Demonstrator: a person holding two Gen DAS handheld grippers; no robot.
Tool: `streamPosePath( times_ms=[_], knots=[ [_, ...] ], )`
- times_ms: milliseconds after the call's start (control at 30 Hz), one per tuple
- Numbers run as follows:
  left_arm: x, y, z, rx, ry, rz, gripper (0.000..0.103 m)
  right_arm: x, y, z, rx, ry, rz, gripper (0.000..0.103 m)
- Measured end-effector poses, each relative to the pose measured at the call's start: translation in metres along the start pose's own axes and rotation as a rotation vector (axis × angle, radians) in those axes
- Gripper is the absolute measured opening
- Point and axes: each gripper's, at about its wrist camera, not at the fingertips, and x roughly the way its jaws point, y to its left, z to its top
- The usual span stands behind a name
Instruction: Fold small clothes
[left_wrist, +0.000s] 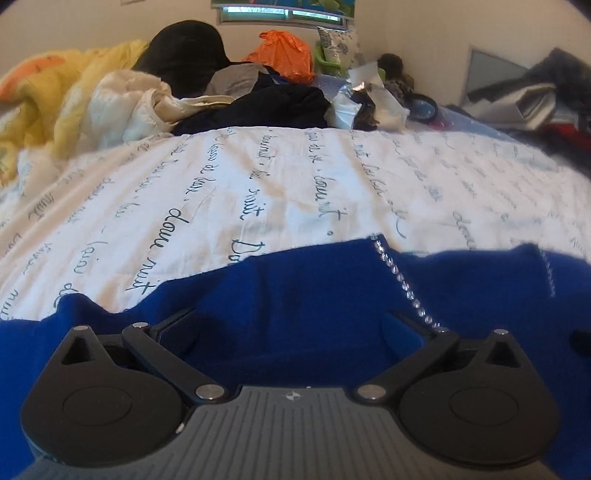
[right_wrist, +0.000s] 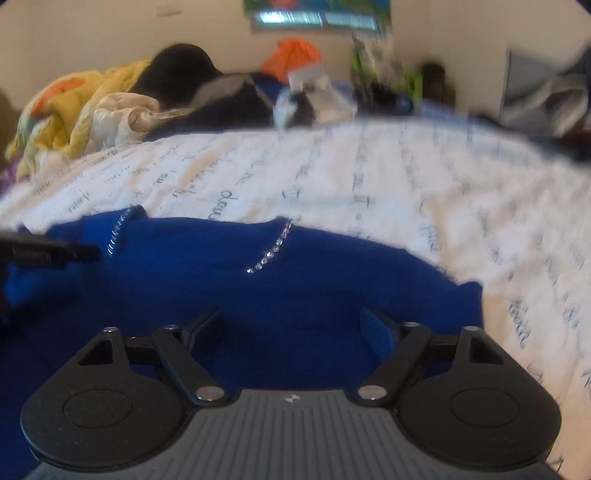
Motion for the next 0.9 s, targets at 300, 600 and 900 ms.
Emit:
streamPosePath(
  times_ms=[300,600,900],
  knots=[
    [-0.133,0.139,-0.045,-0.409,-0.274,-0.011,0.103,-0.002,-0.007,0.001,0.008,-0.004,0.011,0.086],
    [-0.162,0.233,-0.054,-0.142,-0.261,0.515,0.103,0.000,-0.007,0.002,0.016,-0.008,0.011,0.086],
    [-0.099,0.266,-0.066,-0.205,0.008,0.566,0.050,-0.001,-0.010,0.002,0.030,-0.013,0.020,0.086]
  ],
)
